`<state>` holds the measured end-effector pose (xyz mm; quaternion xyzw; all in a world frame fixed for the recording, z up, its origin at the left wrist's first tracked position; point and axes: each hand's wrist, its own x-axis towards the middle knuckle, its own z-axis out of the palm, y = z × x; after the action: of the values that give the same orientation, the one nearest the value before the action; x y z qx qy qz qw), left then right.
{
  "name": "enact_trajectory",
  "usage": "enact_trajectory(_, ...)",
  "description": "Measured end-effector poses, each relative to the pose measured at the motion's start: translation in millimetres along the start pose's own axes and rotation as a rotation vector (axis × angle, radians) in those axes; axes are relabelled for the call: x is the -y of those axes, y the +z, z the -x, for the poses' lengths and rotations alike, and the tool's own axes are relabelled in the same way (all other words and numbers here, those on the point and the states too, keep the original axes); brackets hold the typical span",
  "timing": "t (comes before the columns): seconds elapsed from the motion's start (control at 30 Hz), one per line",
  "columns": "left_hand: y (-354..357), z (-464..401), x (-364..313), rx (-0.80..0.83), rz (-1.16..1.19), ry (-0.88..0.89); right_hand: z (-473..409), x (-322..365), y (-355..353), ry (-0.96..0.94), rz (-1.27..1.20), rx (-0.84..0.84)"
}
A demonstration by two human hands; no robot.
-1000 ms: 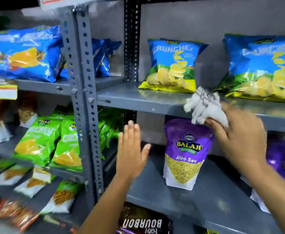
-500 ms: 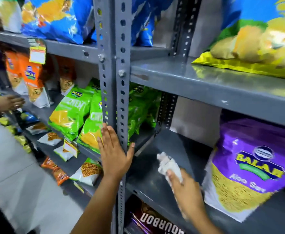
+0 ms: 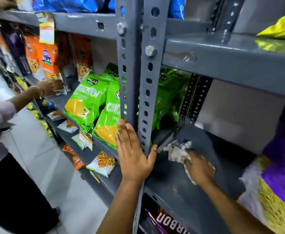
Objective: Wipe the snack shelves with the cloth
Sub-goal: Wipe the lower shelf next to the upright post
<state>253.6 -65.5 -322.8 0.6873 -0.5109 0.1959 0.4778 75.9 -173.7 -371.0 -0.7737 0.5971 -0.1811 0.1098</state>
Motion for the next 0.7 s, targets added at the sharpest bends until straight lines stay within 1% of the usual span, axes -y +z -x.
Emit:
enact_trajectory(0.03,1,1,1,-0.004,-0.004,0.004,-4,1,-4,0.033,-0.109,-0.008)
enact_trajectory(0.07,1,1,1,-0.014,-0.01,0.007,-15,-2,-9,0.101,-0.233,-0.061)
enact_trajectory(0.1,2,1,2,-0.024,-0.013,0.01,-32,-13,-14,0.216,-0.289,-0.128)
enact_trajectory(0.13,2,0,1,-0.028,-0.017,0.01,-49,-24,-21,0.292,-0.252,-0.128)
enact_trajectory(0.17,1,0,0,-0.026,-0.023,0.008,-62,-35,-26,0.331,-0.143,-0.018)
enact_trajectory(0.2,1,0,-1,-0.023,-0.029,0.008,-73,-45,-25,0.312,-0.047,0.113)
enact_trajectory(0.23,1,1,-1,-0.022,-0.03,0.008,-79,-48,-22,0.258,0.042,0.203)
enact_trajectory(0.3,1,1,0,-0.029,-0.027,0.019,-83,-40,-6,0.137,0.152,0.253)
enact_trajectory(0.37,1,0,0,-0.031,-0.029,0.023,-73,-17,2,-0.016,0.152,0.234)
enact_trajectory(0.4,1,0,0,-0.027,-0.035,0.021,-65,-6,5,-0.1,0.121,0.229)
enact_trajectory(0.5,-1,0,-1,-0.001,-0.046,0.007,-15,19,-4,-0.269,-0.006,0.256)
enact_trajectory(0.53,-2,0,-1,0.016,-0.049,-0.003,5,19,-7,-0.311,-0.058,0.286)
enact_trajectory(0.6,-3,0,-2,0.047,-0.049,-0.027,39,14,-16,-0.368,-0.147,0.399)
enact_trajectory(0.67,-5,-1,-2,0.071,-0.049,-0.042,55,9,-31,-0.348,-0.314,0.555)
enact_trajectory(0.7,-6,-1,-3,0.083,-0.05,-0.045,55,8,-41,-0.281,-0.456,0.601)
